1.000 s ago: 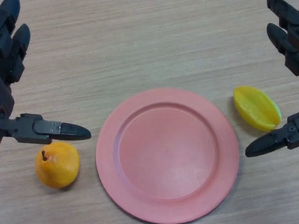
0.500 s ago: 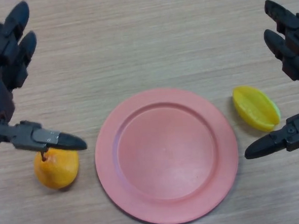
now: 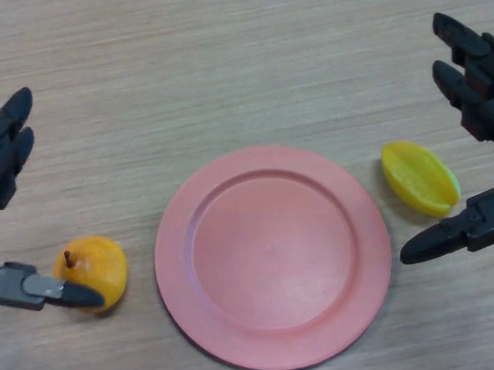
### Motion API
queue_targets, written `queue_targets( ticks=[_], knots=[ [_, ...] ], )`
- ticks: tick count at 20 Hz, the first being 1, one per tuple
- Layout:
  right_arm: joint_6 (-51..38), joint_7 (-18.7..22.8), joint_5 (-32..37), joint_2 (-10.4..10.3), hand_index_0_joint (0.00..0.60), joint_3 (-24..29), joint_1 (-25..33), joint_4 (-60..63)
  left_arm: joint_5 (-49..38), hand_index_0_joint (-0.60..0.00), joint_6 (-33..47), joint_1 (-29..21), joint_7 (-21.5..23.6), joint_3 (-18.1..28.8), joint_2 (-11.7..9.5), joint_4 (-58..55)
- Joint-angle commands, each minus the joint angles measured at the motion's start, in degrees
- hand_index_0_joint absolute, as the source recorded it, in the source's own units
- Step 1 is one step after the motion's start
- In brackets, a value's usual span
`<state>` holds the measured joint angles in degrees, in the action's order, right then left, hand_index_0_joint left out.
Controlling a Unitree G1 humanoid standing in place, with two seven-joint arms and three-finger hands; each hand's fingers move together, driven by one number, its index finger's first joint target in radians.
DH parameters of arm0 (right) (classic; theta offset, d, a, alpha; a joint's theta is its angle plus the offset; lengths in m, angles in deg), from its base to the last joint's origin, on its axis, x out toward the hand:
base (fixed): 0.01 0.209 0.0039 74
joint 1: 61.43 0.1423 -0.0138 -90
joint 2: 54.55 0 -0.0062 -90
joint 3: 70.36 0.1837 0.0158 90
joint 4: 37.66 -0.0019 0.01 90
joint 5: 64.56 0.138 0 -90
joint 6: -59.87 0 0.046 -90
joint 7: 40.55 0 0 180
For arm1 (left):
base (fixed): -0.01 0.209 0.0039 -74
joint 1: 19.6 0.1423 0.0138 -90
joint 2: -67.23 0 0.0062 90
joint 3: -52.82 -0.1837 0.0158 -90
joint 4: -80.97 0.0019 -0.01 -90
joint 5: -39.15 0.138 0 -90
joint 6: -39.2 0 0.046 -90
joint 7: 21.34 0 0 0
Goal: Pick up the yellow pear and place it on the plate
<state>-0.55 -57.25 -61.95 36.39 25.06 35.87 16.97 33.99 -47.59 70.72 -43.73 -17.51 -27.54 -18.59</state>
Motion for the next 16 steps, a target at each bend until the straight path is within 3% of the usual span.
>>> queue_targets(
  ticks=[1,11,16],
  knots=[
    [-8.83,0.97,-0.14,1.48,0.000,2.93,2.70,-2.87,0.64,0.000,10.48,-0.17,-0.39,6.66,-2.55,1.03],
    [-4.82,1.39,-2.33,0.21,0.000,0.93,2.37,-6.00,-1.18,0.000,22.71,-0.18,-1.57,4.46,-3.73,17.85],
    [-4.43,2.00,-4.08,0.08,0.000,0.26,2.75,-6.76,-1.40,0.000,25.08,-2.60,0.28,-0.07,-3.55,25.56]
  ],
)
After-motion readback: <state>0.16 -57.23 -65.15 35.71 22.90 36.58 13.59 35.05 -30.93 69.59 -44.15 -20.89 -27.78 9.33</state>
